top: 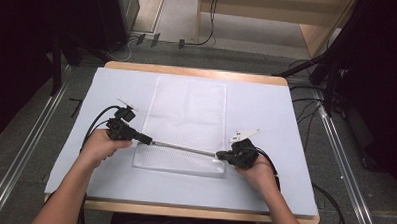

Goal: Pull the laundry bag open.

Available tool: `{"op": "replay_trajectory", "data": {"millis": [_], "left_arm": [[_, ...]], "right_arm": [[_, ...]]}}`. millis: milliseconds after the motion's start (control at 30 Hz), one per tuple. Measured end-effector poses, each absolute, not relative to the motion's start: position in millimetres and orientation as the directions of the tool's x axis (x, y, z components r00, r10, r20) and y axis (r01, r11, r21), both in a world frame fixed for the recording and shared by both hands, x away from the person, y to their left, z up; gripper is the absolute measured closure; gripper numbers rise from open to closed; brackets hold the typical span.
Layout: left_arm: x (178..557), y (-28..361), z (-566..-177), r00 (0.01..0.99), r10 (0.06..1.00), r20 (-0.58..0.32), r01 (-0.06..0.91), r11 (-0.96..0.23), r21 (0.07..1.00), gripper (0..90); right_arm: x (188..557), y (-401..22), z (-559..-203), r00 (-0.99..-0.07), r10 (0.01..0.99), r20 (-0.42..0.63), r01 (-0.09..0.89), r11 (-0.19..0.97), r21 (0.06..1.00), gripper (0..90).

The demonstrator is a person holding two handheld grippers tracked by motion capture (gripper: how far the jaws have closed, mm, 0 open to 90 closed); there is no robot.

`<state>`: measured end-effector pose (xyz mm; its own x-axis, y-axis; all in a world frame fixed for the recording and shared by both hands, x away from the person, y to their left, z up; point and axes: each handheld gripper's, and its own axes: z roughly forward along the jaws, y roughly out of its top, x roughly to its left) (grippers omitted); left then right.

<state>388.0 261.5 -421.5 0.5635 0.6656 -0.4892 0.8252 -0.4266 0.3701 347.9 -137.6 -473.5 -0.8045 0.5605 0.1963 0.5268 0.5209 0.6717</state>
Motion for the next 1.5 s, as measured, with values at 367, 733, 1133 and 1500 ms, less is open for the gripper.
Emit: {"op": "replay_trajectory", "data": {"millis": [367,733,1133,1500], "left_arm": [[388.6,286.9,-425.5,0.507,0.695,-0.509,0.86,-0.369,0.352,88.1],[385.3,309.6,-431.1,0.46,0.742,-0.487,0.884,-0.332,0.33,88.1],[381.5,310.9,-434.8,0.46,0.72,-0.519,0.883,-0.31,0.352,87.3],[374.8,312.8,-434.5,0.475,0.711,-0.519,0.874,-0.313,0.371,86.7]], "right_arm": [[349.7,-138.3,-473.5,-0.807,0.553,0.21,0.531,0.521,0.668,90.0],[351.6,-138.7,-473.1,-0.808,0.547,0.222,0.537,0.525,0.661,90.0],[353.9,-136.5,-470.2,-0.823,0.531,0.2,0.518,0.559,0.648,90.0],[355.7,-138.1,-470.0,-0.819,0.525,0.233,0.534,0.548,0.644,87.0]]}}
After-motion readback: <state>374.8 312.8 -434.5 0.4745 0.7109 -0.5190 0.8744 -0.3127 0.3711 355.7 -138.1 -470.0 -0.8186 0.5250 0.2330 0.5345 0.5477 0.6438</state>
